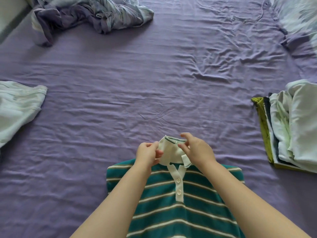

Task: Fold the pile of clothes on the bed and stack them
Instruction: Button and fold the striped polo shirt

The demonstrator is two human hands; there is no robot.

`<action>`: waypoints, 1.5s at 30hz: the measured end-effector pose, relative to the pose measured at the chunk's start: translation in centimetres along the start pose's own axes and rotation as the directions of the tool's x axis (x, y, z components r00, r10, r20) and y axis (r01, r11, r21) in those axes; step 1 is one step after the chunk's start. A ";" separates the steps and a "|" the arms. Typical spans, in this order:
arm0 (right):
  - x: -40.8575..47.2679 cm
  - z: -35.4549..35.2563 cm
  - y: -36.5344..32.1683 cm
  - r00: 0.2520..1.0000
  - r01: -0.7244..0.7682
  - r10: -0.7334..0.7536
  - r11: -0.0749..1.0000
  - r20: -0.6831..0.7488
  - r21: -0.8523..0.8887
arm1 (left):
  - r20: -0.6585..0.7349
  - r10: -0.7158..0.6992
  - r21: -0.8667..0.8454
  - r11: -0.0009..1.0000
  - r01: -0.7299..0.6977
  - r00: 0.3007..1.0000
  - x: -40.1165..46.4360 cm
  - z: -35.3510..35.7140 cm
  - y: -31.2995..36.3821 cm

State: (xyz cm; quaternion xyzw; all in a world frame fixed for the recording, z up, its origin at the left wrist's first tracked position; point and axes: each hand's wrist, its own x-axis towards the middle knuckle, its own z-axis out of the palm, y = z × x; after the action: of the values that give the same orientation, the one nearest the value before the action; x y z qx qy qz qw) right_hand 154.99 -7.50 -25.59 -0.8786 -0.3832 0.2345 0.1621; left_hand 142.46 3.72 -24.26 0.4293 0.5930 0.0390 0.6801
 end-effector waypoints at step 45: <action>0.9 0.5 0.6 0.954 -0.299 0.300 0.947 -0.006 -0.115 | 0.084 0.490 0.908 0.320 -0.269 0.868 -4.0 -4.8 -5.2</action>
State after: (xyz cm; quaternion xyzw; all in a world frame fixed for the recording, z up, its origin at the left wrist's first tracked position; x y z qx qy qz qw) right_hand 155.61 -7.19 -26.57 -0.9330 -0.2592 0.2392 0.0714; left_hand 134.93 0.80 -24.10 0.8442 0.4682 -0.0802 0.2483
